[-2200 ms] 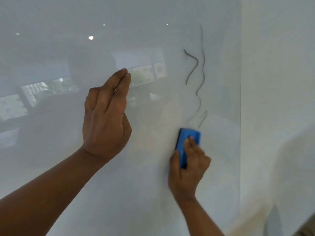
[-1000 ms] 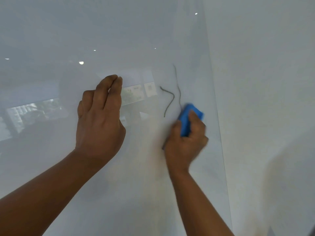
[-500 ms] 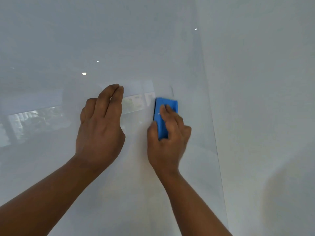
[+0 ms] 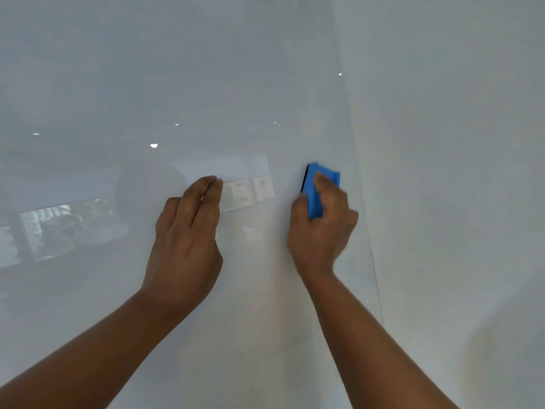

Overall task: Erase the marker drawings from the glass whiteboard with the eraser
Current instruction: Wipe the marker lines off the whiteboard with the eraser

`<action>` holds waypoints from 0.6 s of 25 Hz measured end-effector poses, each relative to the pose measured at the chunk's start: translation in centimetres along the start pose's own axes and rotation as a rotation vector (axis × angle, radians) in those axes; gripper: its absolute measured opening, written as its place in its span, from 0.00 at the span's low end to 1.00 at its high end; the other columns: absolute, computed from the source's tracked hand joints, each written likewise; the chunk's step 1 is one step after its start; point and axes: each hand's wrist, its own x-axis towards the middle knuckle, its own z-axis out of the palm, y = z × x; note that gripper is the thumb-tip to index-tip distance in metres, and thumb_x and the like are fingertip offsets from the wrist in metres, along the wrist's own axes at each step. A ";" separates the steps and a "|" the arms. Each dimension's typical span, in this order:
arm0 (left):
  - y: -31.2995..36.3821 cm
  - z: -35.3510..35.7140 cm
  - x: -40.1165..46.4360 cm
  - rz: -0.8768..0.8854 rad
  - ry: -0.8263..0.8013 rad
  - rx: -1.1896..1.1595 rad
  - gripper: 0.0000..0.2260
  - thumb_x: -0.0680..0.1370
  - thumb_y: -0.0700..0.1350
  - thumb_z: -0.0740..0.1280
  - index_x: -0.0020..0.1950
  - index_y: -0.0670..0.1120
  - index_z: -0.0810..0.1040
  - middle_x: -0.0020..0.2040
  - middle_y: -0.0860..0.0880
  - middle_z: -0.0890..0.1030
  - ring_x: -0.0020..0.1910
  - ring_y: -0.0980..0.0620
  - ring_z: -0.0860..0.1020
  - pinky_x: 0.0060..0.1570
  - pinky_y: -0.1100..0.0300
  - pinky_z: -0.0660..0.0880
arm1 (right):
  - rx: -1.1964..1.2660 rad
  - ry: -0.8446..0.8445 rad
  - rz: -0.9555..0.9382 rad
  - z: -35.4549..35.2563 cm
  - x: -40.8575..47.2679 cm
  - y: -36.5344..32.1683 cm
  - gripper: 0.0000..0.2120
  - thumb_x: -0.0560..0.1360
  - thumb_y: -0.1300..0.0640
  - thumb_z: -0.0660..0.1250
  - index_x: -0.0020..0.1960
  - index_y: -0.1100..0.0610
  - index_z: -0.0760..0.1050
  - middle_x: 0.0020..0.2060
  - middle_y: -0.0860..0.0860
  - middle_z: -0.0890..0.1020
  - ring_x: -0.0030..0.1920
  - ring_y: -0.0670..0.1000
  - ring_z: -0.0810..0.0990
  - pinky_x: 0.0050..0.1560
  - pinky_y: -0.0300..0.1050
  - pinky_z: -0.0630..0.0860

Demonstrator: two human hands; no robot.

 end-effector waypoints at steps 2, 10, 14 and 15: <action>0.0 0.1 -0.1 -0.018 -0.013 -0.005 0.36 0.68 0.20 0.61 0.75 0.37 0.67 0.73 0.40 0.69 0.60 0.40 0.68 0.65 0.42 0.69 | 0.041 -0.064 -0.092 1.8 0.6 -2.6 0.20 0.75 0.59 0.72 0.67 0.54 0.79 0.65 0.52 0.82 0.57 0.59 0.80 0.56 0.39 0.69; -0.7 -1.4 -0.5 0.001 -0.060 -0.052 0.36 0.68 0.19 0.63 0.75 0.36 0.66 0.73 0.39 0.69 0.63 0.41 0.69 0.67 0.47 0.68 | -0.035 -0.051 -0.210 -2.3 -2.6 3.2 0.18 0.76 0.61 0.72 0.65 0.63 0.79 0.61 0.60 0.83 0.55 0.62 0.83 0.60 0.53 0.75; -2.4 -2.9 -0.7 0.006 -0.060 -0.063 0.33 0.70 0.20 0.64 0.75 0.36 0.67 0.73 0.39 0.69 0.62 0.39 0.72 0.63 0.47 0.73 | 0.045 -0.079 -0.111 1.9 2.0 -2.5 0.19 0.75 0.62 0.74 0.66 0.61 0.79 0.63 0.58 0.82 0.58 0.61 0.83 0.62 0.59 0.76; -3.2 -3.4 -0.8 0.014 -0.043 -0.051 0.33 0.70 0.20 0.64 0.75 0.36 0.67 0.73 0.38 0.70 0.62 0.39 0.72 0.64 0.47 0.73 | 0.063 -0.120 -0.225 2.9 1.0 -4.3 0.20 0.75 0.61 0.73 0.67 0.59 0.79 0.64 0.57 0.82 0.60 0.60 0.82 0.63 0.53 0.75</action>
